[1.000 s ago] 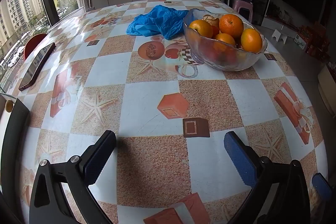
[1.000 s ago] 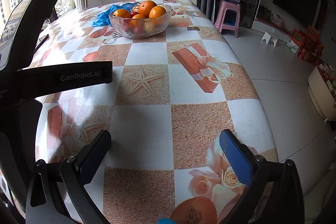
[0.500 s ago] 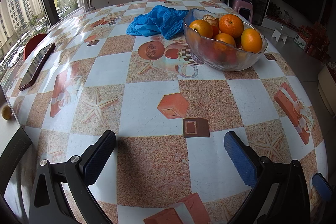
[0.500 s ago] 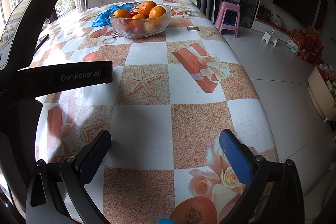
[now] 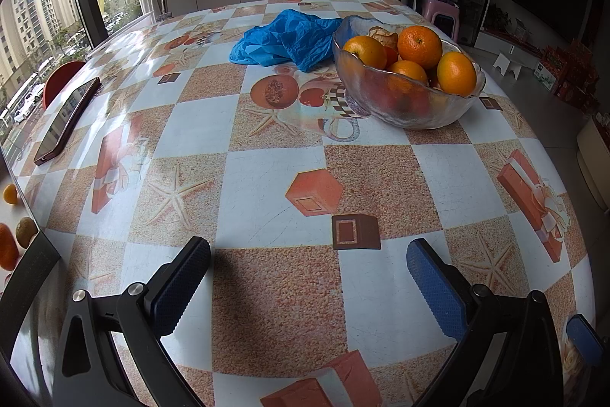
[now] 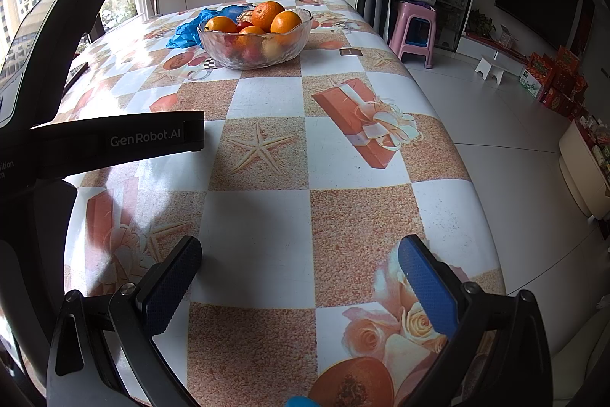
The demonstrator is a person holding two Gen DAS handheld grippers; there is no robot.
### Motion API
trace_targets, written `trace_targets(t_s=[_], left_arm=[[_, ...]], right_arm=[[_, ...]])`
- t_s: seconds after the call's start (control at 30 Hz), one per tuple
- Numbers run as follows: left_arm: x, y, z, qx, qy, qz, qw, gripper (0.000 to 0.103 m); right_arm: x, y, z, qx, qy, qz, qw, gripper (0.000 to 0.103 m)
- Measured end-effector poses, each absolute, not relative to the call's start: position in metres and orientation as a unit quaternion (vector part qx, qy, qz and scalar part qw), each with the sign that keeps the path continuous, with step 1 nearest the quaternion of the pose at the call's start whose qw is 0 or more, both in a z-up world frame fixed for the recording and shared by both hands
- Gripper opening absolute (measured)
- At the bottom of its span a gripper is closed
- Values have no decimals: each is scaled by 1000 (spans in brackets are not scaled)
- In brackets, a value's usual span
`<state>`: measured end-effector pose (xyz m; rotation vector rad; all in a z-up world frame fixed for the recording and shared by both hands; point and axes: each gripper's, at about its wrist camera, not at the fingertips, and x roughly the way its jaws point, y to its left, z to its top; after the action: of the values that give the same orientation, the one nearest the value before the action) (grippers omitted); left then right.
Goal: Organize fruits
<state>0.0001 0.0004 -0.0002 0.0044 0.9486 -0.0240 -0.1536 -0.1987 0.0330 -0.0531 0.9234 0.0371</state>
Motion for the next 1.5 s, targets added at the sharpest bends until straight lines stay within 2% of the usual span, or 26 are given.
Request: trace_targets(t_s=[1.5], left_arm=[[0,0,0,2,457,-12,890,103]], right_arm=[[-156,-187,34,-2,451,-38,892,103]])
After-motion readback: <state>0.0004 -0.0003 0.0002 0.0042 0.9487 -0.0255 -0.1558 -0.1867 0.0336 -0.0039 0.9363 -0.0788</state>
